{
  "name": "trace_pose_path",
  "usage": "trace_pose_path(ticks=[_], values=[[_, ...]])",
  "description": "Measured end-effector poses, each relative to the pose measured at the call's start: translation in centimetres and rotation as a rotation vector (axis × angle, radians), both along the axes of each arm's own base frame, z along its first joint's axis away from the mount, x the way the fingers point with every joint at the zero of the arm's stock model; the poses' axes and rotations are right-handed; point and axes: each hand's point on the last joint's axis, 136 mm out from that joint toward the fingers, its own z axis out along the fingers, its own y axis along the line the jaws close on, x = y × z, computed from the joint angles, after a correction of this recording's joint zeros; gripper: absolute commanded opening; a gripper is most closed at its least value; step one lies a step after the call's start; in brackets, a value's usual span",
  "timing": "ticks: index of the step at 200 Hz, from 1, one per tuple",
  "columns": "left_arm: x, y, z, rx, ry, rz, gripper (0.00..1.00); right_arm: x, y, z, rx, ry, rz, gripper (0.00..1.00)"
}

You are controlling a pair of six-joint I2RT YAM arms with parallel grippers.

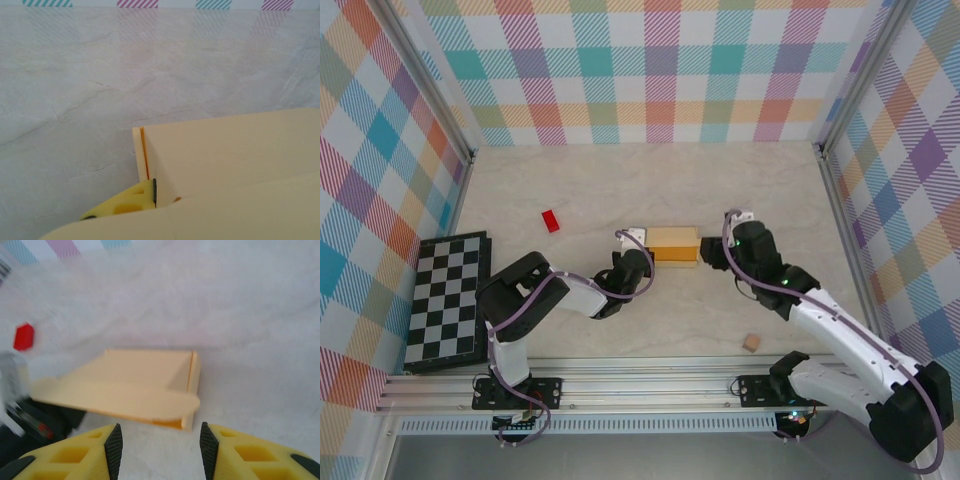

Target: Fold the paper box

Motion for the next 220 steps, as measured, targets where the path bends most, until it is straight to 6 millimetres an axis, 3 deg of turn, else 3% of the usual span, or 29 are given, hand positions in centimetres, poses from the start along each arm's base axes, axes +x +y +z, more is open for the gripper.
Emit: trace_pose_path(ticks=[16, 34, 67, 90, 133, 152, 180, 220], values=[[0.0, 0.0, 0.0, 0.001, 0.000, -0.001, 0.00, 2.0, 0.3, 2.1, -0.008, -0.022, -0.001, 0.49], [0.0, 0.0, 0.0, 0.002, 0.000, -0.001, 0.00, 4.6, 1.2, 1.9, -0.036, 0.013, 0.008, 0.49], [0.0, 0.0, 0.0, 0.007, -0.001, -0.004, 0.00, 7.6, 3.2, -3.7, -0.102, 0.177, 0.046, 0.47], [0.0, -0.1, 0.0, 0.012, -0.002, -0.006, 0.00, 7.4, 3.4, -7.4, -0.138, 0.281, 0.051, 0.49], [0.0, -0.3, -0.1, 0.031, 0.004, -0.020, 0.01, 6.5, 3.2, -10.8, -0.156, 0.383, 0.046, 0.50], [-0.2, -0.5, -0.4, 0.056, 0.025, -0.038, 0.06, 6.1, 3.1, -11.9, -0.158, 0.406, 0.038, 0.50], [-1.0, -1.0, -1.4, 0.090, 0.085, -0.093, 0.34, 6.2, 3.1, -12.4, -0.156, 0.418, 0.029, 0.49], [-3.0, -1.6, -0.9, 0.083, 0.182, -0.183, 0.48, 6.5, 3.2, -13.2, -0.144, 0.425, 0.010, 0.50]])
